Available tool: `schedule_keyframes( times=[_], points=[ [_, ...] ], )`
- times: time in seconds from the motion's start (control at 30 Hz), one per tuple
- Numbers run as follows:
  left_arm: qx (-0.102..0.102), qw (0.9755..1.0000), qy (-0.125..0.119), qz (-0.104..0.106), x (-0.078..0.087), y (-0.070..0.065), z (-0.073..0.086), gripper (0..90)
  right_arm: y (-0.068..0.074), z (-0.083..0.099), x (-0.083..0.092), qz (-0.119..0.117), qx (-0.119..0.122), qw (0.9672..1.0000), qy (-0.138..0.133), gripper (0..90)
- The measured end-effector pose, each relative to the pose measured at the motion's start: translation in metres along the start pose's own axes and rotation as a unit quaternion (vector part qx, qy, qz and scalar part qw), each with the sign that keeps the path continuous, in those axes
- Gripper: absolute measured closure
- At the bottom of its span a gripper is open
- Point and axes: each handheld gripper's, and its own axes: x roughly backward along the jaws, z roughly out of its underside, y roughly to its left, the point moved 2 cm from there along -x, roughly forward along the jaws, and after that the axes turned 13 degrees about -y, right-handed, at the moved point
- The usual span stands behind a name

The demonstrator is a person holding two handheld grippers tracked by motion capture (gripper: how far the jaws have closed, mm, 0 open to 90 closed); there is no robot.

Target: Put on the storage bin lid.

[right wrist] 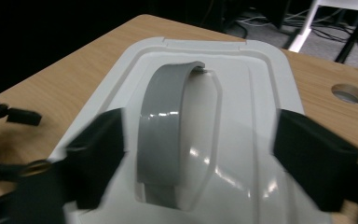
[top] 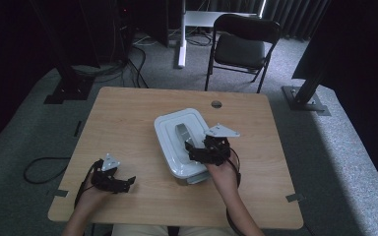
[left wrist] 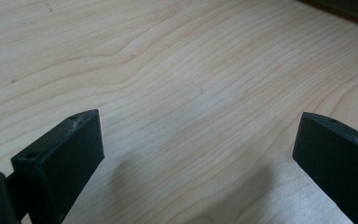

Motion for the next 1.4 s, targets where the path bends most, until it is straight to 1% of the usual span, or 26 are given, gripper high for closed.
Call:
schedule_keyframes(
  times=[0.03, 0.1, 0.13, 0.17, 0.3, 0.4, 0.47, 0.5, 0.53, 0.6, 0.73, 0.83, 0.87, 0.9, 0.97, 1.1, 1.2, 1.27, 1.4],
  points=[
    [0.000, 1.0000, 0.002, 0.001, -0.001, -0.001, -0.001, 2.4, -0.003, 0.000, 0.001, 0.007, 0.002, 1.0000, -0.004, 14.0],
    [-0.002, 1.0000, 0.001, 0.002, -0.003, -0.002, -0.003, 2.4, -0.007, 0.001, 0.002, 0.028, 0.026, 0.9993, -0.001, 12.7],
    [-0.004, 1.0000, 0.001, 0.002, -0.003, -0.003, -0.005, 2.4, -0.010, 0.001, 0.002, 0.030, 0.028, 0.9992, -0.002, 12.7],
    [-0.003, 1.0000, 0.001, 0.004, -0.004, -0.004, -0.006, 2.4, -0.013, 0.001, 0.003, 0.029, 0.026, 0.9993, -0.001, 12.7],
    [-0.008, 0.9999, 0.002, 0.006, -0.009, -0.007, -0.010, 2.4, -0.027, 0.001, 0.004, 0.043, 0.023, 0.9988, -0.006, 12.6],
    [-0.011, 0.9999, 0.004, 0.008, -0.012, -0.009, -0.012, 2.4, -0.040, 0.001, 0.005, 0.059, 0.023, 0.9979, -0.012, 12.6],
    [-0.012, 0.9999, 0.004, 0.009, -0.015, -0.010, -0.013, 2.4, -0.049, 0.002, 0.006, 0.072, 0.024, 0.9971, -0.009, 12.6],
    [-0.012, 0.9999, 0.005, 0.010, -0.016, -0.011, -0.014, 2.4, -0.054, 0.003, 0.005, 0.075, 0.023, 0.9969, -0.011, 12.6],
    [-0.012, 0.9999, 0.005, 0.010, -0.017, -0.011, -0.015, 2.4, -0.059, 0.004, 0.005, 0.079, 0.022, 0.9966, -0.008, 12.6],
    [-0.012, 0.9999, 0.004, 0.011, -0.019, -0.011, -0.017, 2.4, -0.069, 0.006, 0.005, 0.092, 0.023, 0.9955, -0.006, 12.6],
    [-0.008, 0.9999, 0.001, 0.008, -0.023, -0.011, -0.021, 2.4, -0.089, 0.011, 0.003, 0.111, 0.018, 0.9937, -0.001, 12.5],
    [-0.009, 0.9999, 0.000, 0.008, -0.026, -0.012, -0.026, 2.4, -0.103, 0.018, 0.002, 0.126, 0.013, 0.9920, 0.005, 12.6],
    [-0.009, 0.9999, 0.000, 0.008, -0.026, -0.012, -0.026, 2.4, -0.103, 0.018, 0.002, 0.126, 0.013, 0.9920, 0.005, 12.6],
    [-0.008, 0.9999, -0.001, 0.008, -0.028, -0.013, -0.028, 2.4, -0.108, 0.020, 0.001, 0.127, 0.008, 0.9919, 0.005, 12.6],
    [-0.008, 0.9999, -0.002, 0.007, -0.031, -0.015, -0.030, 2.4, -0.117, 0.027, -0.003, 0.136, 0.004, 0.9906, 0.008, 12.5],
    [-0.008, 0.9999, -0.003, 0.008, -0.039, -0.018, -0.037, 2.4, -0.126, 0.039, -0.012, 0.141, 0.002, 0.9899, 0.016, 12.6],
    [-0.009, 0.9999, -0.004, 0.008, -0.046, -0.021, -0.042, 2.4, -0.131, 0.047, -0.020, 0.141, 0.000, 0.9899, 0.014, 12.6],
    [-0.007, 0.9999, -0.006, 0.010, -0.051, -0.023, -0.047, 2.4, -0.132, 0.051, -0.023, 0.135, 0.000, 0.9908, 0.012, 12.5],
    [-0.002, 0.9998, -0.013, 0.013, -0.059, -0.025, -0.054, 2.4, -0.135, 0.062, -0.032, 0.130, 0.001, 0.9913, 0.019, 12.6]
  ],
)
